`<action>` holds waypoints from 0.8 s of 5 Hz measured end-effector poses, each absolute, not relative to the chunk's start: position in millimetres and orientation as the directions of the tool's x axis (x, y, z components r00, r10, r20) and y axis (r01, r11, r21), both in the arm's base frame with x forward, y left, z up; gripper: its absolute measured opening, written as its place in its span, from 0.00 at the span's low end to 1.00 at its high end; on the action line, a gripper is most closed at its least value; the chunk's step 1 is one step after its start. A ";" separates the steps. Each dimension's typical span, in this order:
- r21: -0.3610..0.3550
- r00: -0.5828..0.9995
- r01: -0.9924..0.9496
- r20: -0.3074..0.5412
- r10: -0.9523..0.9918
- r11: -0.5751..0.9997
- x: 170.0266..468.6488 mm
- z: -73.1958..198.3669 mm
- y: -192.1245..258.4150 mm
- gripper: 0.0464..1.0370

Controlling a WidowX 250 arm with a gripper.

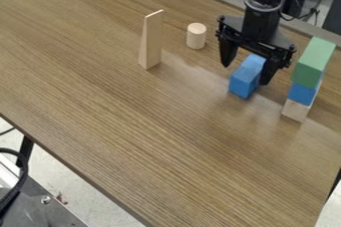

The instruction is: Raise the blue rectangle to the top of three adjacent rectangles

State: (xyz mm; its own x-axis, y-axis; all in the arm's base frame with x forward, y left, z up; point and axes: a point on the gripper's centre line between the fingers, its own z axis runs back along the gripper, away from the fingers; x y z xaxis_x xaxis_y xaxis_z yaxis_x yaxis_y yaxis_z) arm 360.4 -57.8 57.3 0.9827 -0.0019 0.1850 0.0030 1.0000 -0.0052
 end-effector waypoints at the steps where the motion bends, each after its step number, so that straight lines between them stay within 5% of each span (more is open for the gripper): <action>1: -0.013 0.987 0.009 0.160 -0.007 1.000 364.7 46.4 -59.5 0.96; 3: -0.020 0.993 0.003 0.119 -0.001 1.000 380.0 28.1 -59.5 0.93; 4: -0.066 0.987 -0.072 0.139 0.081 0.995 381.1 23.9 -59.7 0.64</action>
State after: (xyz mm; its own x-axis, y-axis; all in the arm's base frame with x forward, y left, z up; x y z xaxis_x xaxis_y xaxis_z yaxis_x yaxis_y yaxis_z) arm 381.1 -59.7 23.9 0.9870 0.0807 0.1392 -0.0720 0.9952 -0.0662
